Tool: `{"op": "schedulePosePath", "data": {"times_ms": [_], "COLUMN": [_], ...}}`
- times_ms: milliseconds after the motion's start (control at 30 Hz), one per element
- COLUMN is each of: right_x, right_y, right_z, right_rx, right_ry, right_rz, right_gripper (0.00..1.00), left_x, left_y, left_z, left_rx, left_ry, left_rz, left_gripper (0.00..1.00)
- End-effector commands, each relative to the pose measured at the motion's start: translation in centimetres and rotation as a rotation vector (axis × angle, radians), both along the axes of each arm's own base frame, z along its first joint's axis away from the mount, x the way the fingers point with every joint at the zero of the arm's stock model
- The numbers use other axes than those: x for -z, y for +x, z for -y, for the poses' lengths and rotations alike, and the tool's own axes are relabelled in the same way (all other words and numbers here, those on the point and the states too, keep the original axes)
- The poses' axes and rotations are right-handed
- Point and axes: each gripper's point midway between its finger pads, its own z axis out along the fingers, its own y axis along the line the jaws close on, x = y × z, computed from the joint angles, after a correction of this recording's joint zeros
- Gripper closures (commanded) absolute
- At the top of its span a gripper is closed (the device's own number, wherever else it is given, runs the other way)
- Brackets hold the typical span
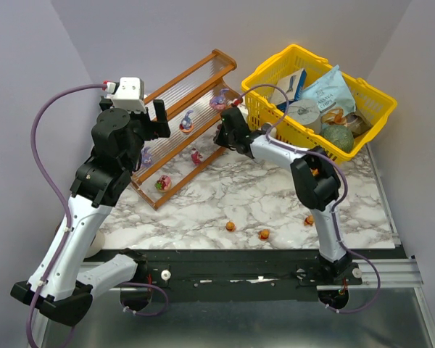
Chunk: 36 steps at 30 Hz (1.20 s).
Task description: Place and organize the plastic toys onto the shelf
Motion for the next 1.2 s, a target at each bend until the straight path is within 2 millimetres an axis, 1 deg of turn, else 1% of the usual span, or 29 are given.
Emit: {"op": "schedulePosePath", "data": {"times_ms": [0, 100, 133, 167, 233, 267, 333, 367, 400, 433, 467, 500, 533, 567, 600, 633, 667, 700, 733, 800, 833, 867, 933, 967, 1000, 1033, 1067, 1100, 1167], "right_x": [-4.5, -5.9, -5.6, -7.2, -7.9, -8.5, -8.9, -8.0, -9.6, -9.8, -9.7, -10.0, -10.0, -10.1, -8.8, -10.4, -11.1, -11.5, -11.4, -11.6, -10.6, -10.5, -9.4, -8.0, -7.2, -6.4, -4.9, -4.0, -3.0], "right_y": [-0.9, -2.0, -2.6, -3.3, -4.1, -5.4, -6.5, -7.8, -8.8, -9.7, -10.7, -12.4, -13.4, -14.4, -16.0, -17.7, -18.5, -19.7, -22.2, -24.3, -26.1, -26.9, -29.8, -30.9, -31.4, -32.5, -33.1, -33.6, -34.5], "right_z": [0.0, 1.2, 1.9, 2.6, 4.2, 5.4, 7.0, 8.2, 8.6, 9.1, 9.5, 9.6, 9.8, 9.6, 9.7, 9.0, 8.6, 8.1, 7.3, 6.2, 5.5, 5.2, 3.8, 3.7, 3.6, 3.2, 3.5, 3.5, 3.2], "right_rx": [-0.032, -0.027, -0.024, -0.017, 0.016, 0.023, 0.040, 0.037, 0.016, -0.004, -0.027, -0.080, -0.120, -0.160, -0.224, -0.303, -0.331, -0.384, -0.483, -0.567, -0.626, -0.650, -0.741, -0.764, -0.766, -0.784, -0.787, -0.795, -0.838], "right_ry": [0.038, 0.020, -0.001, -0.002, -0.038, -0.064, -0.106, -0.145, -0.128, -0.142, -0.153, -0.136, -0.141, -0.128, -0.130, -0.112, -0.112, -0.126, -0.161, -0.152, -0.152, -0.149, -0.138, -0.149, -0.164, -0.185, -0.212, -0.228, -0.226], "right_rz": [0.074, 0.095, 0.087, 0.102, 0.103, 0.092, 0.083, 0.048, 0.067, 0.064, 0.047, 0.038, 0.034, 0.034, 0.022, 0.079, 0.141, 0.197, 0.261, 0.297, 0.285, 0.291, 0.283, 0.262, 0.256, 0.254, 0.244, 0.245, 0.270], "right_gripper": [0.99, 0.98, 0.95, 0.91, 0.82, 0.74, 0.67, 0.60, 0.56, 0.52, 0.44, 0.41, 0.38, 0.32, 0.29, 0.26, 0.22, 0.18, 0.16, 0.15, 0.15, 0.15, 0.15, 0.15, 0.15, 0.15, 0.15, 0.15, 0.15], "left_x": [-1.2, -1.2, -1.1, -1.1, -1.1, -1.1, -1.2, -1.0, -0.9, -0.7, -0.5, -0.2, 0.0, 0.3, 0.5, 1.0, 1.3, 1.7, 2.2, 2.8, 3.5, 3.9, 4.6, 5.1, 5.4, 5.7, 6.1, 6.3, 6.8], "left_y": [-0.7, -1.2, -1.3, -1.5, -2.0, -2.2, -2.8, -2.9, -3.1, -3.4, -3.7, -3.8, -4.1, -4.4, -4.6, -5.0, -5.3, -5.5, -5.8, -6.3, -6.6, -6.8, -7.1, -7.4, -7.5, -7.6, -7.8, -7.9, -8.0], "left_z": [0.2, 0.3, 0.4, 0.4, 0.7, 0.8, 1.0, 1.1, 1.2, 1.2, 1.3, 1.4, 1.5, 1.7, 1.8, 1.9, 2.2, 2.3, 2.3, 2.8, 2.9, 3.0, 3.2, 3.2, 3.3, 3.3, 3.3, 3.3, 3.3], "left_rx": [0.028, 0.041, 0.045, 0.052, 0.079, 0.088, 0.113, 0.120, 0.131, 0.138, 0.145, 0.150, 0.162, 0.180, 0.183, 0.193, 0.211, 0.219, 0.224, 0.254, 0.256, 0.262, 0.274, 0.270, 0.272, 0.268, 0.264, 0.262, 0.256], "left_ry": [-0.036, -0.052, -0.059, -0.063, -0.073, -0.073, -0.077, -0.080, -0.081, -0.087, -0.094, -0.096, -0.100, -0.105, -0.117, -0.127, -0.135, -0.141, -0.157, -0.175, -0.186, -0.193, -0.207, -0.217, -0.222, -0.227, -0.235, -0.244, -0.258], "left_rz": [0.023, 0.024, 0.021, 0.020, 0.022, 0.020, 0.023, 0.019, 0.017, 0.015, 0.011, 0.006, 0.003, -0.007, -0.014, -0.021, -0.027, -0.034, -0.042, -0.056, -0.069, -0.084, -0.111, -0.139, -0.153, -0.167, -0.188, -0.196, -0.207], "left_gripper": [0.01, 0.01, 0.01, 0.01, 0.01, 0.01, 0.01, 0.01, 0.01, 0.01, 0.01, 0.01, 0.01, 0.01, 0.01, 0.01, 0.01, 0.01, 0.01, 0.01, 0.01, 0.01, 0.01, 0.01, 0.01, 0.01, 0.01, 0.01, 0.01]}}
